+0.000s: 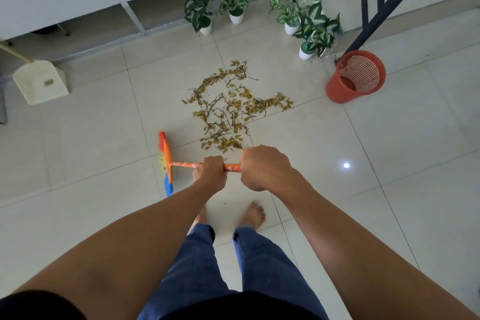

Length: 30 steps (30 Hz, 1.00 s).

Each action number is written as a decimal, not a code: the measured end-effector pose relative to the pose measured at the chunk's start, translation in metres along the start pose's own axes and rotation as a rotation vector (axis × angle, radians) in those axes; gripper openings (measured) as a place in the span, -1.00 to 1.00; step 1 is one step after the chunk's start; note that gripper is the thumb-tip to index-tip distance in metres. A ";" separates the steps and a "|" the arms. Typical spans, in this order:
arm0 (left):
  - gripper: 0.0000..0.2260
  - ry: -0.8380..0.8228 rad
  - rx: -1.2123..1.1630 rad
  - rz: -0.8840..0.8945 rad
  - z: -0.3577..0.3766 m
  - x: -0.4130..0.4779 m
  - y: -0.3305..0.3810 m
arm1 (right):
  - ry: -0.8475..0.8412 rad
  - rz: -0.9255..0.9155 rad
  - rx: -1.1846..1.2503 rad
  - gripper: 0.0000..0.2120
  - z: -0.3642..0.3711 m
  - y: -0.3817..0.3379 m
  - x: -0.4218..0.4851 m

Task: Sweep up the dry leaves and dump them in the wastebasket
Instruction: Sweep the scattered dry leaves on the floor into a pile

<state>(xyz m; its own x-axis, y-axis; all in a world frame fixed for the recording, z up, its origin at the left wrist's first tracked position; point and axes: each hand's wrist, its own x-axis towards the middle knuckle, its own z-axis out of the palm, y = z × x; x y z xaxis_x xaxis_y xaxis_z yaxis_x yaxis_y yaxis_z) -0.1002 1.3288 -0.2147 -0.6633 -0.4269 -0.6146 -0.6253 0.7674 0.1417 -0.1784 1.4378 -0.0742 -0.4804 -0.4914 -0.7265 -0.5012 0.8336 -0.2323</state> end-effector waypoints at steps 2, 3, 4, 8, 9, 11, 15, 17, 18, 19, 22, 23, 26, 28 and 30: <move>-0.92 -0.008 -0.031 0.038 0.007 0.000 0.018 | 0.024 0.037 0.000 -0.93 0.002 0.013 -0.007; -0.91 -0.009 -0.052 0.058 0.010 0.000 0.028 | 0.041 0.062 -0.003 -0.93 0.001 0.020 -0.012; -0.91 -0.007 -0.072 0.081 0.011 -0.001 0.039 | 0.064 0.089 -0.008 -0.92 -0.001 0.027 -0.018; -0.90 0.021 -0.101 0.192 0.007 -0.002 0.073 | 0.146 0.168 -0.016 -0.75 -0.010 0.051 -0.035; -0.89 0.030 -0.092 0.211 0.003 -0.003 0.076 | 0.153 0.170 -0.011 -0.74 -0.012 0.055 -0.037; -0.88 0.054 -0.059 0.240 -0.005 -0.005 0.076 | 0.164 0.155 0.004 -0.79 -0.016 0.059 -0.040; -0.89 0.078 -0.017 0.211 -0.018 -0.004 0.055 | 0.166 0.104 0.064 -0.92 -0.015 0.048 -0.033; -0.90 0.072 -0.001 0.177 -0.019 0.001 0.040 | 0.139 0.091 0.093 -0.94 -0.009 0.036 -0.026; -0.90 0.065 0.002 0.168 -0.017 0.004 0.034 | 0.133 0.091 0.102 -0.95 -0.006 0.031 -0.023; -0.90 0.056 -0.001 0.166 -0.016 0.006 0.032 | 0.134 0.098 0.108 -0.95 -0.004 0.028 -0.021; -0.88 0.020 -0.037 0.197 -0.012 0.011 0.039 | 0.160 0.130 0.091 -0.93 -0.003 0.029 -0.024; -0.88 0.009 -0.040 0.222 -0.012 0.012 0.044 | 0.171 0.137 0.076 -0.92 -0.005 0.031 -0.027; -0.90 0.012 -0.024 0.285 -0.019 0.013 0.056 | 0.193 0.151 0.052 -0.85 -0.015 0.037 -0.032; -0.90 0.042 -0.021 0.296 -0.028 0.016 0.053 | 0.198 0.143 0.043 -0.83 -0.021 0.038 -0.028; -0.89 0.071 0.009 0.285 -0.040 0.019 0.039 | 0.174 0.119 0.064 -0.89 -0.027 0.031 -0.019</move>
<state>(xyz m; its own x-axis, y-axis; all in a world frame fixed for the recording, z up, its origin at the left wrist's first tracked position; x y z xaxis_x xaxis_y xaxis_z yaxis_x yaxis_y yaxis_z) -0.1542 1.3313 -0.1899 -0.8388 -0.2259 -0.4953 -0.4066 0.8650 0.2940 -0.2043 1.4664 -0.0500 -0.6534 -0.4200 -0.6298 -0.3897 0.8999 -0.1958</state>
